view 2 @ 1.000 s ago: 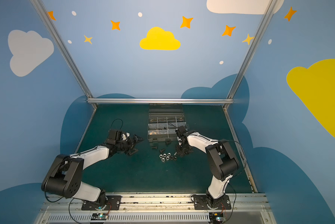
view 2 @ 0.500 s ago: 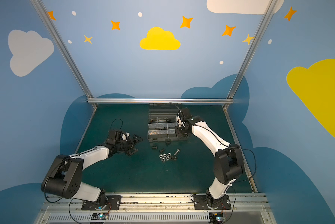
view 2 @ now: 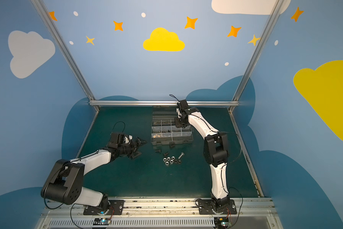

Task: Sort the screws and nuts into containers
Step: Place the nut into the container.

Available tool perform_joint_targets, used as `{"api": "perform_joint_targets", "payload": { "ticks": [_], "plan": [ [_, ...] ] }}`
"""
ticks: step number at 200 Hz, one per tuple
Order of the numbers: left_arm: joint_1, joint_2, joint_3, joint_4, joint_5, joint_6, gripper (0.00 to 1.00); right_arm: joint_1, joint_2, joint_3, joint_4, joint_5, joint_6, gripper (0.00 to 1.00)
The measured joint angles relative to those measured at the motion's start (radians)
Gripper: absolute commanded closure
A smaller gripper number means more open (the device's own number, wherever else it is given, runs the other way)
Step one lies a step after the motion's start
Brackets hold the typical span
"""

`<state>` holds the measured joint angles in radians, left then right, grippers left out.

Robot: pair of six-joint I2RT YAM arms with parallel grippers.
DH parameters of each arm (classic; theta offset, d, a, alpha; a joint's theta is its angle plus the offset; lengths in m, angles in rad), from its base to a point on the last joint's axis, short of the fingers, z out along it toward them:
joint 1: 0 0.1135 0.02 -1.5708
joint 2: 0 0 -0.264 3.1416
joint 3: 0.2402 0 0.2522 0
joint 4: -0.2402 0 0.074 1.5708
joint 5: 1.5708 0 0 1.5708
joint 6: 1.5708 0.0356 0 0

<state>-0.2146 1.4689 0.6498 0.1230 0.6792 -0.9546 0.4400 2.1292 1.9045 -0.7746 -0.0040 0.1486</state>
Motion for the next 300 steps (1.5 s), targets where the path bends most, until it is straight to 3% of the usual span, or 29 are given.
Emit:
{"api": "perform_joint_targets", "payload": {
  "ticks": [67, 102, 113, 125, 144, 200, 251, 300],
  "plan": [
    [0.0, -0.02, 0.0, -0.008, 0.002, -0.003, 0.0, 0.0, 0.072, 0.046, -0.003, 0.0, 0.0, 1.0],
    [0.0, -0.02, 0.0, -0.012, 0.003, -0.003, 0.0, 0.0, 0.106, 0.046, -0.006, -0.007, 0.0, 0.95],
    [0.0, -0.02, 0.0, -0.011, 0.004, -0.003, 0.0, 0.0, 0.116, 0.046, -0.009, -0.008, 0.0, 0.91],
    [0.0, -0.02, 0.0, -0.012, 0.005, -0.003, 0.0, 0.0, 0.122, 0.046, -0.01, -0.009, 0.0, 0.77],
    [0.0, -0.019, 0.001, -0.012, 0.006, -0.003, 0.0, 0.0, 0.124, 0.046, -0.014, -0.012, 0.0, 0.68],
    [-0.001, -0.019, 0.001, -0.013, 0.008, -0.002, 0.0, 0.003, 0.109, 0.046, -0.017, -0.029, -0.017, 0.55],
    [-0.002, -0.019, 0.001, -0.015, 0.009, 0.0, 0.0, 0.008, -0.086, -0.022, -0.029, -0.043, -0.029, 0.5],
    [-0.002, -0.02, 0.008, -0.032, 0.008, 0.009, 0.0, 0.014, -0.339, -0.25, -0.025, -0.119, 0.005, 0.49]
  ]
}}
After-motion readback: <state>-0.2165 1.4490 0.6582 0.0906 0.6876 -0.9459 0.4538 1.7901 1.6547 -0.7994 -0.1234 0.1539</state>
